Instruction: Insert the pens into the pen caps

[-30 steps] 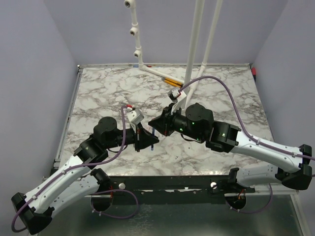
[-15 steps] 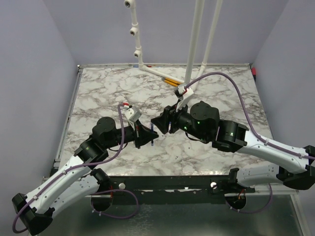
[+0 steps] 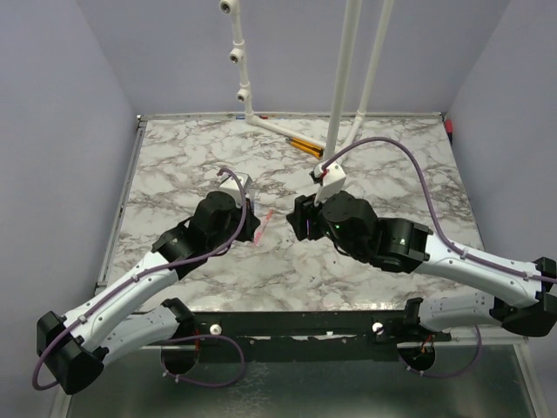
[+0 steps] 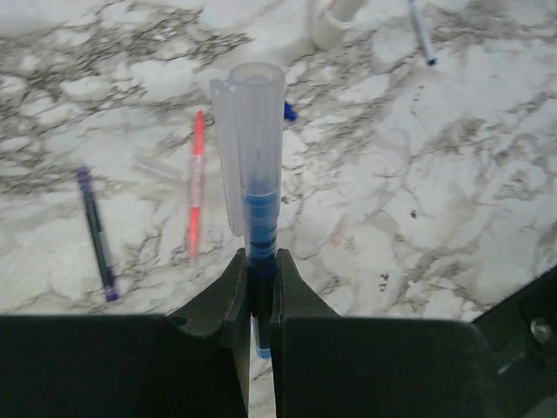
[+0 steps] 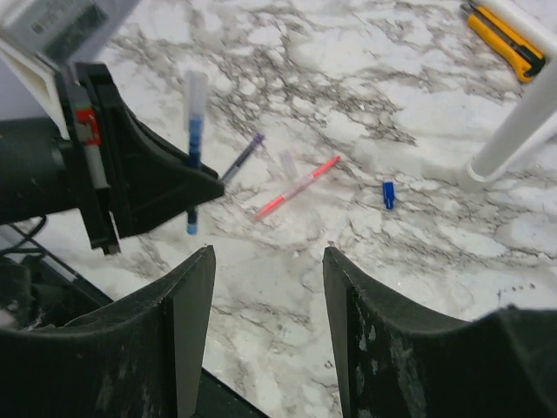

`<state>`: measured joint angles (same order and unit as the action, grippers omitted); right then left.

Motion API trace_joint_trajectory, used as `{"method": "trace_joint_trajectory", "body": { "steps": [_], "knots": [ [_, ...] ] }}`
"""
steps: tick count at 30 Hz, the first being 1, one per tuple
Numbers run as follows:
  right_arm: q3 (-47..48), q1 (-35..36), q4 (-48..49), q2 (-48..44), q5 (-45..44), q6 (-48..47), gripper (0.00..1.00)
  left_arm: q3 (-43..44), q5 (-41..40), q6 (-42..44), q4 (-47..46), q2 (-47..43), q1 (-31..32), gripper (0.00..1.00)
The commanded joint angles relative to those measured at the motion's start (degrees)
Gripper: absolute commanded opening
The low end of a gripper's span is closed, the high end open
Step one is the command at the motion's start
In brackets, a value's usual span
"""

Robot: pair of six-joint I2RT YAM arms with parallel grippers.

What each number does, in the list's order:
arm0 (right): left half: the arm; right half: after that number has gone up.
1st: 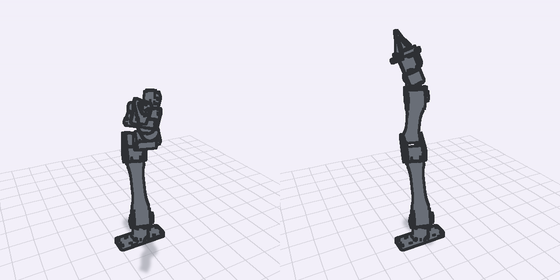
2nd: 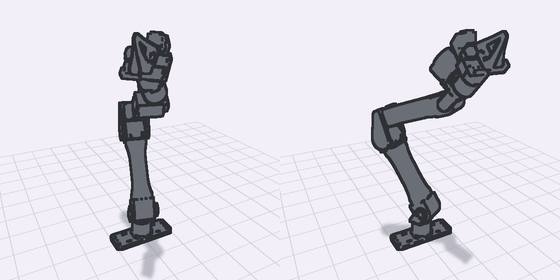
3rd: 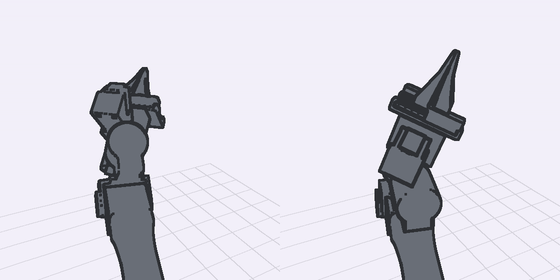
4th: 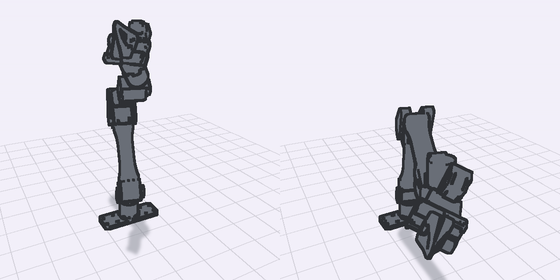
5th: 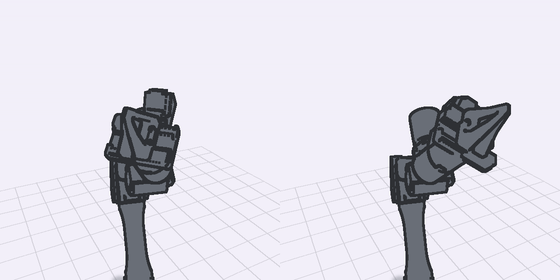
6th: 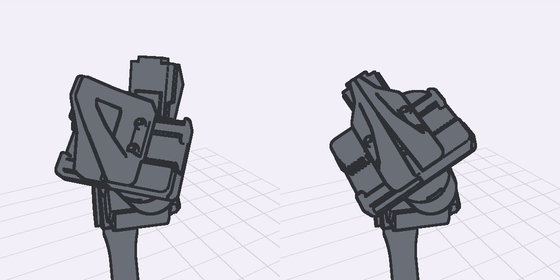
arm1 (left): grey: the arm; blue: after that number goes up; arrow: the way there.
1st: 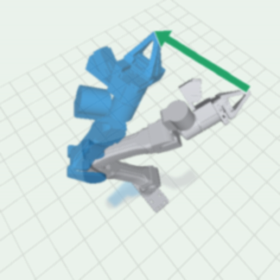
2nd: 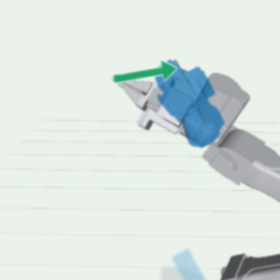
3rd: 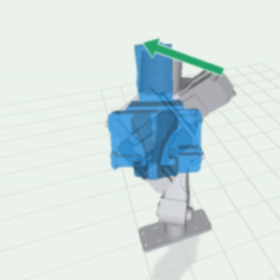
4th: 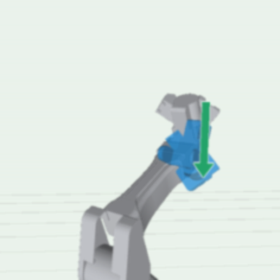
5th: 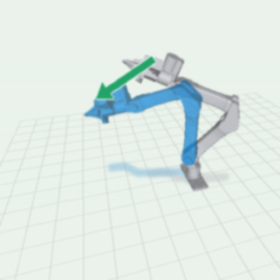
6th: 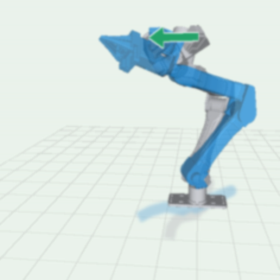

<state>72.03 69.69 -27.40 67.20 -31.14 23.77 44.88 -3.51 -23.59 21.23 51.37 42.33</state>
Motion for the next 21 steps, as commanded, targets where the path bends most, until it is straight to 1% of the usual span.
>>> {"method": "trace_joint_trajectory", "body": {
  "steps": [1, 3, 6, 10, 12, 16, 19, 21],
  "knots": [
    [-3.17, 0.18, -5.21, 1.71, -3.90, 1.70, 0.57, 3.16, -16.69, -1.88, 5.92, 2.73, -0.24, 0.00],
    [-4.44, 0.03, -5.27, 2.36, -3.35, 2.02, 0.57, 3.64, -20.73, -2.43, 6.69, 4.48, -0.36, 0.00],
    [-5.78, -0.42, -5.73, 3.60, -2.31, 2.57, 0.57, 4.49, -24.67, -2.55, 8.19, 7.82, -1.13, 0.00],
    [-7.47, -0.82, -5.90, 5.55, -2.25, 2.76, 0.57, 4.55, -25.65, -2.90, 8.97, 10.90, -3.92, 0.00],
    [-8.27, -1.08, -5.63, 6.45, -1.69, 2.86, 0.57, 4.16, -24.04, -3.07, 9.24, 12.18, -7.16, 0.00],
    [-9.95, -1.52, -4.46, 6.98, 0.19, 2.86, 0.57, 1.99, -17.81, -3.64, 9.18, 13.73, -15.60, 0.00],
    [-10.86, -1.75, -3.68, 6.93, 1.82, 2.93, 0.57, 0.89, -14.36, -3.44, 9.18, 15.39, -20.08, 0.00],
    [-11.30, -1.76, -3.06, 6.77, 3.20, 2.95, 0.57, 0.25, -12.60, -3.31, 9.18, 16.82, -21.82, 0.00]
  ]
}}
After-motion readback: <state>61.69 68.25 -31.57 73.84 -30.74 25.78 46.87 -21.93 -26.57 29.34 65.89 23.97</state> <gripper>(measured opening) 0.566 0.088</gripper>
